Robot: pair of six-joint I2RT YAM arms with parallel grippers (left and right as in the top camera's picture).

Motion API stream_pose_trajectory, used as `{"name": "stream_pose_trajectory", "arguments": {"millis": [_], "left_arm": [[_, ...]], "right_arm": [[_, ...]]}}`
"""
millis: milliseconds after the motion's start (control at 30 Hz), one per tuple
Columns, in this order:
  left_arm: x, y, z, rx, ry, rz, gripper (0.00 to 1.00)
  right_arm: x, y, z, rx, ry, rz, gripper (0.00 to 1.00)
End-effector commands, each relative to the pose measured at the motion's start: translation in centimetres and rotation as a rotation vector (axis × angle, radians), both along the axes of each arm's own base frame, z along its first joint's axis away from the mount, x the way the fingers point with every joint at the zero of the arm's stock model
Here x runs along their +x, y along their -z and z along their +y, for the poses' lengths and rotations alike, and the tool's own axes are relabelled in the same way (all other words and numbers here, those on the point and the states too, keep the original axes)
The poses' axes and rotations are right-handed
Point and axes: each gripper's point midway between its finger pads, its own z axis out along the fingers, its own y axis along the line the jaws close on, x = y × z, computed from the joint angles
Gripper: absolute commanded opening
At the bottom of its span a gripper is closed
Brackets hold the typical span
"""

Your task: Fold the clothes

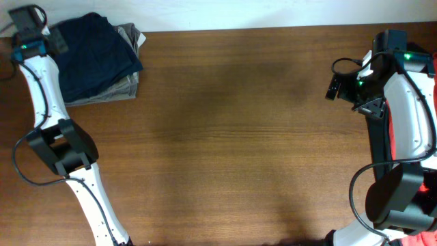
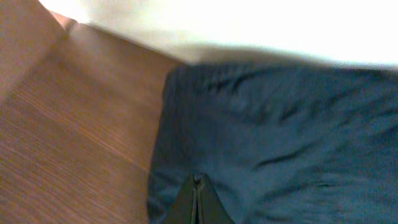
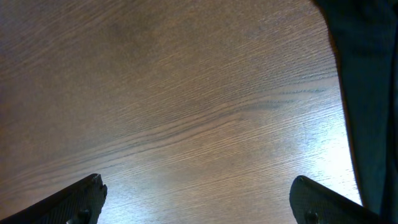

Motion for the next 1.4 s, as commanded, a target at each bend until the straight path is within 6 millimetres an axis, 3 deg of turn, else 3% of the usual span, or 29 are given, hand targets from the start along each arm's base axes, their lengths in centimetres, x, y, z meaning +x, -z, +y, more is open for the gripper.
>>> {"name": "stream_pose_trajectory", "arguments": {"millis": [0, 133, 233, 333, 433, 533, 667, 933, 1233, 1367], "left_arm": [[-0.2, 6.0, 0.6, -0.014, -0.026, 0.082, 0.01], [-0.5, 9.5, 1.0, -0.030, -0.032, 0.121, 0.01], [-0.5, 10.2, 1.0, -0.035, -0.031, 0.127, 0.01], [0.2, 7.5, 0.4, -0.021, -0.018, 0.087, 0.01], [1.3, 3.2, -1.1, -0.017, 0.023, 0.011, 0.01], [2.7, -1.3, -4.2, -0.054, 0.124, -0.081, 0.01], [3.8, -3.4, -8.4, -0.078, 0.217, -0.120, 0.01], [5.1, 0.3, -11.5, -0.043, 0.221, -0.070, 0.01], [4.9, 7.0, -11.6, -0.074, 0.219, 0.023, 0.01], [4.6, 8.0, -11.9, -0.087, 0.225, 0.049, 0.02]], "right_arm": [[0.0, -0.3, -0.3, -0.016, -0.001, -0.008, 0.99], [0.0, -0.3, -0.3, -0.016, -0.001, -0.007, 0.99], [0.0, -0.3, -0.3, -0.016, -0.001, -0.007, 0.99], [0.0, -0.3, -0.3, -0.016, -0.001, -0.008, 0.99], [0.0, -0.3, -0.4, -0.017, -0.001, -0.007, 0.99], [0.0, -0.3, -0.4, -0.017, -0.001, -0.008, 0.99], [0.0, -0.3, -0.3, -0.016, -0.001, -0.007, 0.99], [0.0, -0.3, -0.3, -0.016, -0.001, -0.008, 0.99], [0.0, -0.3, -0.3, -0.016, -0.001, -0.008, 0.99], [0.0, -0.4, -0.4, -0.017, -0.001, -0.008, 0.99]]}}
